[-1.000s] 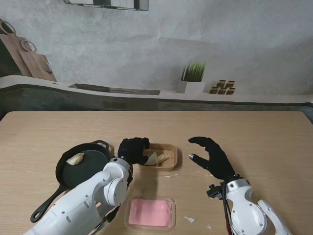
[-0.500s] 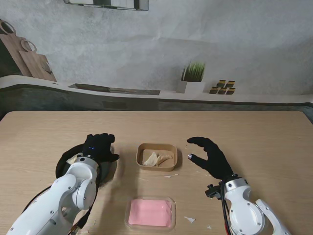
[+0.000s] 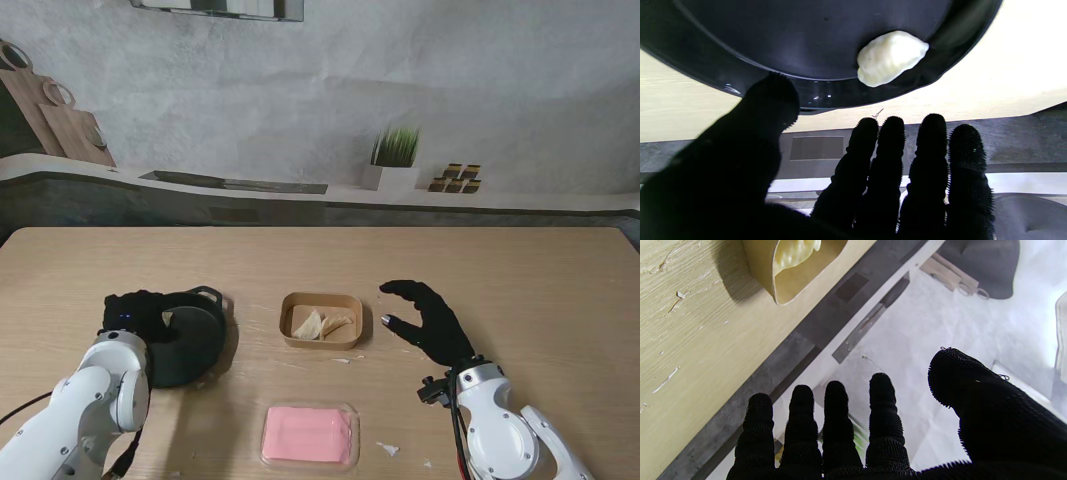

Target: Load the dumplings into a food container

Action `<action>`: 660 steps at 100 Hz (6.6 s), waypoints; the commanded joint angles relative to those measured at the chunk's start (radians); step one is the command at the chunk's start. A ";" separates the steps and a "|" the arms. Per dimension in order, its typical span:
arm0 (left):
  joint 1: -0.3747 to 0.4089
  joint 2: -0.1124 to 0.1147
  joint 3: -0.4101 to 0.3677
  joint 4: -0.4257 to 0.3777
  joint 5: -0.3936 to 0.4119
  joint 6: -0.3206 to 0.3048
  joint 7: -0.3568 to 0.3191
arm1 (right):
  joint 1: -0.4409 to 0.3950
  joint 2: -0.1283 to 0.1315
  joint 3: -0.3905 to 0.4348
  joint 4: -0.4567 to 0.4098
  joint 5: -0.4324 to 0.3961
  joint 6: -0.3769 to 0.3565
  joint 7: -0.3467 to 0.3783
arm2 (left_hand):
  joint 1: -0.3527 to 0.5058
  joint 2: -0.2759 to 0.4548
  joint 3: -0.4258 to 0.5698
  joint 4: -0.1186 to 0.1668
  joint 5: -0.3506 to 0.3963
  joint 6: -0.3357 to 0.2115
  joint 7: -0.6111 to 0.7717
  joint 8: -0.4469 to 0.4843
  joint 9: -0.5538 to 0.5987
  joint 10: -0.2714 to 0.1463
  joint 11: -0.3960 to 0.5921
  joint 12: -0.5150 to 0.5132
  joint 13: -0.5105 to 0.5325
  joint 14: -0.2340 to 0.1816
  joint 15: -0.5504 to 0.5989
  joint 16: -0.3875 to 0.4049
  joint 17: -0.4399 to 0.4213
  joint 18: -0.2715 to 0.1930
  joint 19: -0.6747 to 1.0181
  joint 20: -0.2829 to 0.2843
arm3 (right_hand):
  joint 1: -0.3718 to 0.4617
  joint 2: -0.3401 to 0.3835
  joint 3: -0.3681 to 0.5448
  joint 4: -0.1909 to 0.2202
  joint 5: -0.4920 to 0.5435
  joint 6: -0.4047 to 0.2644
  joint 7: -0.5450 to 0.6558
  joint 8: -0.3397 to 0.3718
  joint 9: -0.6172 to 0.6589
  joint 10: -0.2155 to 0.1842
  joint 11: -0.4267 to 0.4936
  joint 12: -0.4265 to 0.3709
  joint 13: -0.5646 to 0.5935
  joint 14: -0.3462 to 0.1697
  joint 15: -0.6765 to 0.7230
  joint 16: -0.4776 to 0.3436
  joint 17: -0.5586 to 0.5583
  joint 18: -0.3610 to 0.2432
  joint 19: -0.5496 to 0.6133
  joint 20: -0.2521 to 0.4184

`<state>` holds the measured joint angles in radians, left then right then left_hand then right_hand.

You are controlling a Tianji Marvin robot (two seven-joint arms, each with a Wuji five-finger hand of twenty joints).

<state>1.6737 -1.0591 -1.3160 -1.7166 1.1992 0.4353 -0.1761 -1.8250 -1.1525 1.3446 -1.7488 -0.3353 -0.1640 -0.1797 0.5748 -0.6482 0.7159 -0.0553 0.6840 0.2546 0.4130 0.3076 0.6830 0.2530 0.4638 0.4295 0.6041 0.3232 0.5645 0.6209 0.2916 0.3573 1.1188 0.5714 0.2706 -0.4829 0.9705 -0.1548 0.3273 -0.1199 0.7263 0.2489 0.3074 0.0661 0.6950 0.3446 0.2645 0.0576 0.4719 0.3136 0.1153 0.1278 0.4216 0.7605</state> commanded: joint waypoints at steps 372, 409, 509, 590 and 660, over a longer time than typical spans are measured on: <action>-0.258 0.015 0.328 0.354 -0.150 0.180 0.015 | -0.004 -0.009 -0.007 -0.004 0.005 0.026 0.011 | 0.380 -0.119 0.124 -0.052 0.091 -0.241 0.591 0.233 0.357 -0.094 0.062 0.519 0.344 -0.053 0.321 0.206 0.353 0.026 0.208 -0.021 | -0.017 0.029 0.012 0.037 0.017 -0.001 0.003 0.007 0.012 0.005 0.023 0.009 0.029 0.019 0.028 0.019 0.029 0.021 0.033 0.025; -0.156 -0.008 0.196 0.247 -0.133 0.085 0.160 | -0.005 -0.009 -0.006 -0.002 0.006 0.020 0.010 | 0.367 -0.217 0.230 -0.010 0.148 -0.284 0.615 0.238 0.406 -0.104 0.043 0.527 0.438 -0.055 0.231 0.246 0.459 0.046 0.151 -0.062 | -0.016 0.028 0.012 0.037 0.018 -0.001 0.003 0.007 0.013 0.007 0.023 0.009 0.030 0.020 0.028 0.019 0.031 0.023 0.034 0.026; -0.094 -0.053 0.196 -0.049 -0.334 -0.146 0.278 | -0.010 -0.009 0.003 -0.003 0.002 0.003 0.005 | 0.375 -0.259 0.271 0.010 0.196 -0.263 0.576 0.251 0.446 -0.093 0.002 0.556 0.493 -0.050 0.159 0.293 0.497 0.068 0.106 -0.042 | -0.018 0.029 0.011 0.037 0.017 -0.001 0.002 0.007 0.013 0.006 0.023 0.009 0.030 0.018 0.027 0.019 0.031 0.023 0.033 0.026; -0.393 -0.150 0.550 0.212 -0.590 0.055 0.355 | -0.025 -0.012 0.025 -0.009 0.009 -0.013 -0.004 | 0.366 -0.250 0.259 0.006 0.181 -0.243 0.585 0.236 0.449 -0.093 -0.002 0.551 0.494 -0.054 0.158 0.294 0.500 0.061 0.104 -0.029 | -0.017 0.028 0.012 0.037 0.018 0.001 0.002 0.007 0.013 0.006 0.023 0.009 0.030 0.019 0.027 0.019 0.031 0.023 0.033 0.025; -0.450 -0.186 0.610 0.300 -0.620 0.184 0.373 | -0.018 -0.012 0.019 -0.008 0.008 0.007 -0.002 | 0.227 -0.236 0.285 -0.007 0.062 -0.114 0.431 0.198 0.187 -0.051 0.158 0.362 0.277 -0.047 0.215 0.204 0.302 0.060 0.098 0.024 | -0.001 0.029 0.025 0.041 0.018 0.002 0.003 0.008 0.011 0.005 0.024 0.010 0.028 0.019 0.029 0.019 0.031 0.021 0.033 0.026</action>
<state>1.2245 -1.2480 -0.7061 -1.4058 0.5729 0.6217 0.1960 -1.8385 -1.1566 1.3677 -1.7509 -0.3290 -0.1612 -0.1954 0.8244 -0.9025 0.9359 -0.0887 0.7620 0.1222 0.8547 0.4817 0.9241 0.1780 0.5626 0.8265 0.9277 0.2692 0.7484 0.8391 0.6355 0.3959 1.2189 0.5597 0.2706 -0.4689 0.9740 -0.1548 0.3391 -0.1200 0.7282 0.2497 0.3173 0.0668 0.7009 0.3462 0.2770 0.0745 0.4955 0.3260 0.1375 0.1515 0.4425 0.7700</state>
